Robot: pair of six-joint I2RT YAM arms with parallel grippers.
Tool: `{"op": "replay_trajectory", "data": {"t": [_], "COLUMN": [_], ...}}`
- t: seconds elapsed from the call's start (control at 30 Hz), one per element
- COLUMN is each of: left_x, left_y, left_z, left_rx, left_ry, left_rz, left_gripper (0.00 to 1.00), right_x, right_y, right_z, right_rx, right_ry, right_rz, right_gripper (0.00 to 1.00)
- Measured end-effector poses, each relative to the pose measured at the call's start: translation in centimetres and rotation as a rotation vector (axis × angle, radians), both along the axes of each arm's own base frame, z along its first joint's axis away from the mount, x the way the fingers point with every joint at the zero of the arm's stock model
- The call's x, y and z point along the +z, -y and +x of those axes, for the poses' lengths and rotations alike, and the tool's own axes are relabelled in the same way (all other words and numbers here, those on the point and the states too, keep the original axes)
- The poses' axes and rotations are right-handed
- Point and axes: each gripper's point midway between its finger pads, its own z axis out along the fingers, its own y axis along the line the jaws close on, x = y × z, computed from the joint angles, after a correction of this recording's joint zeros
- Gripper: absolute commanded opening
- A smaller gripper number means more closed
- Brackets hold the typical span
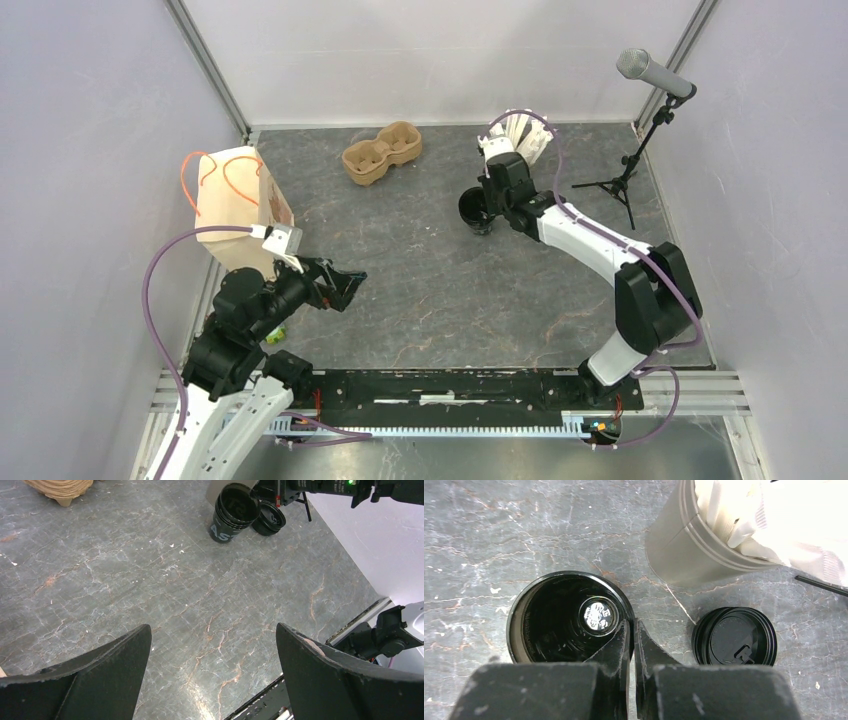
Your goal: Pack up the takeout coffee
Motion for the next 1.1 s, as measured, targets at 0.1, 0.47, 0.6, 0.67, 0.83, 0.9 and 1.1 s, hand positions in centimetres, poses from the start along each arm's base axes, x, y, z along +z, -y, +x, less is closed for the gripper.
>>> {"op": "replay_trajectory", "data": {"t": [0.1,0.47,0.6,0.67,0.83,0.9,1.1], "left_x": [-0.1,-0.2,-0.3,-0.3,-0.4,-0.4,-0.4], "left_y": [0.0,0.1,0.1,0.1,0.2,0.1,0.1], "left_z": [0.1,0.1,0.2,0.2,0.2,0.2,0.2], "left_rx": [0.0,0.0,-0.001,-0.002,-0.003,-0.003,-0.002], "left_ry": [-0.005,-0.01,-0.014,-0.017,-0.018,-0.018,-0.018], "left_rz": [0.002,0.005,0.006,0.007,0.007,0.008,0.007], "left_gripper": [1.0,1.0,1.0,1.0,1.0,1.0,1.0], "right_x": [0.8,2.3,3.7,5.1,8.5,9.7,10.6], "right_y": [-0.1,0.5,0.3,-0.1,-0.4,-0.5,-0.3], "right_z": [0.0,0.8,0.9,1.0,-0.5,-1.4,-6.1], "right_rx": [0.004,-0.002,0.011,0.026,0.072,0.099,0.175], "right_ry": [0.011,0.008,-0.001,0.011,0.045,0.056,0.069], "right_rz": [0.03,0.064,0.077,0.096,0.147,0.173,0.236], "right_gripper": [0.0,0.0,0.0,0.0,0.0,0.0,0.0]}}
